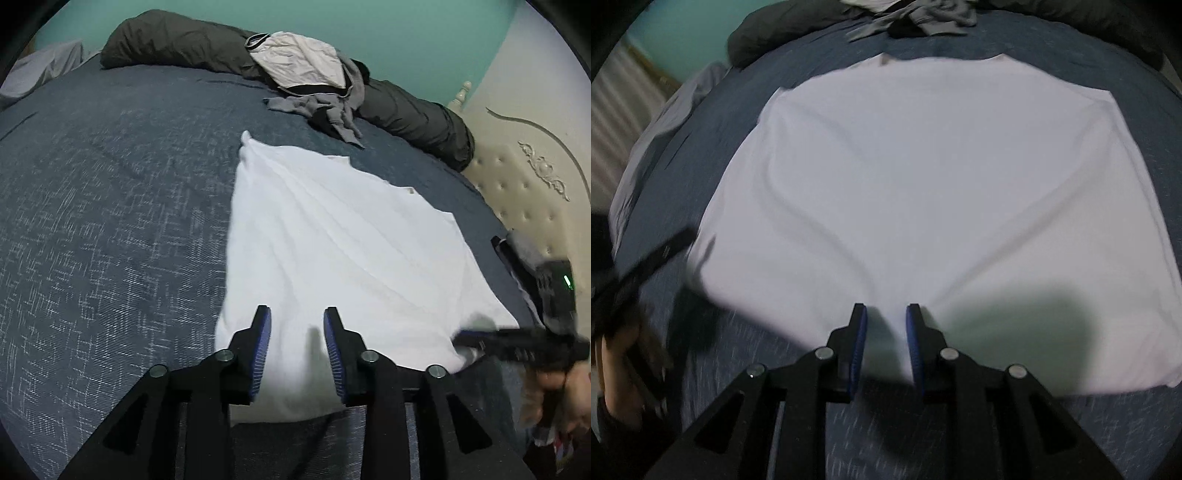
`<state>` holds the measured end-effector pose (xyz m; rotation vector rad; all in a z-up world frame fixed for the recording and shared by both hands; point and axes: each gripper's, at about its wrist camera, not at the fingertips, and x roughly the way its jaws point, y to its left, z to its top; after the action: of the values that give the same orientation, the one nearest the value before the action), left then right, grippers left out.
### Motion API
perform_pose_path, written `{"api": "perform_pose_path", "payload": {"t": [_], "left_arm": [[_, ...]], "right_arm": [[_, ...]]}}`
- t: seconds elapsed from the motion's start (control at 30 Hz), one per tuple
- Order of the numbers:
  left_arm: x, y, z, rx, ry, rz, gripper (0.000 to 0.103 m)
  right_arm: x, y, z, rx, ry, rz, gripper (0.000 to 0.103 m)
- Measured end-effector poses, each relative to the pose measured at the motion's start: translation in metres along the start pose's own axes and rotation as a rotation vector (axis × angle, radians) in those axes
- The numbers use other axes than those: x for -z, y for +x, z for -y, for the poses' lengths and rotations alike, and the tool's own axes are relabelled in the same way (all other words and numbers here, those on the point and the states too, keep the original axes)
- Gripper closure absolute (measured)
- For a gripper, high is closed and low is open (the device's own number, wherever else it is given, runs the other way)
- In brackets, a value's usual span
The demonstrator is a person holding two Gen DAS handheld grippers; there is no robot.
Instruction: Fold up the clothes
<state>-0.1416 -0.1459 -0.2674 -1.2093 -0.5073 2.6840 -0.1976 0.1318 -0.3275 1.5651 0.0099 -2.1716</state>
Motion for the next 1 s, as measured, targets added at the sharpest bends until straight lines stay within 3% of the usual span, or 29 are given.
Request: {"api": "perform_pose_path", "payload": {"t": [0.1,0.2,0.47,0.6,0.7,0.77,0.83,1.0], "left_arm": [[-0.001,-0.001,0.004,0.011,0.015,0.003,0.066],[-0.002,0.0,0.009,0.003,0.034,0.001,0.065],[-0.003,0.007,0.011,0.036,0.015,-0.011,0.065],[-0.002,0.003,0.012,0.028,0.02,-0.004,0.064],[-0.002,0.001,0.012,0.021,0.02,0.001,0.061],[-0.004,0.002,0.01,0.019,0.011,0.002,0.061],[-0.006,0.004,0.008,0.026,-0.004,0.003,0.061],[-0.007,0.005,0.008,0.037,-0.004,-0.002,0.061]], "right_arm": [[-0.023,0.006,0.001,0.013,0.031,0.03,0.082],[-0.031,0.024,-0.005,0.051,0.017,0.001,0.082],[0.018,0.007,-0.032,0.091,-0.094,0.006,0.082],[0.009,-0.001,-0.025,0.104,-0.062,0.062,0.082],[-0.014,0.004,-0.025,0.065,-0.027,0.099,0.082],[-0.021,0.023,-0.031,0.067,-0.016,0.057,0.082],[-0.008,0.032,-0.034,0.042,0.002,0.013,0.082],[0.027,0.008,-0.035,-0.009,-0.017,0.021,0.082]]}}
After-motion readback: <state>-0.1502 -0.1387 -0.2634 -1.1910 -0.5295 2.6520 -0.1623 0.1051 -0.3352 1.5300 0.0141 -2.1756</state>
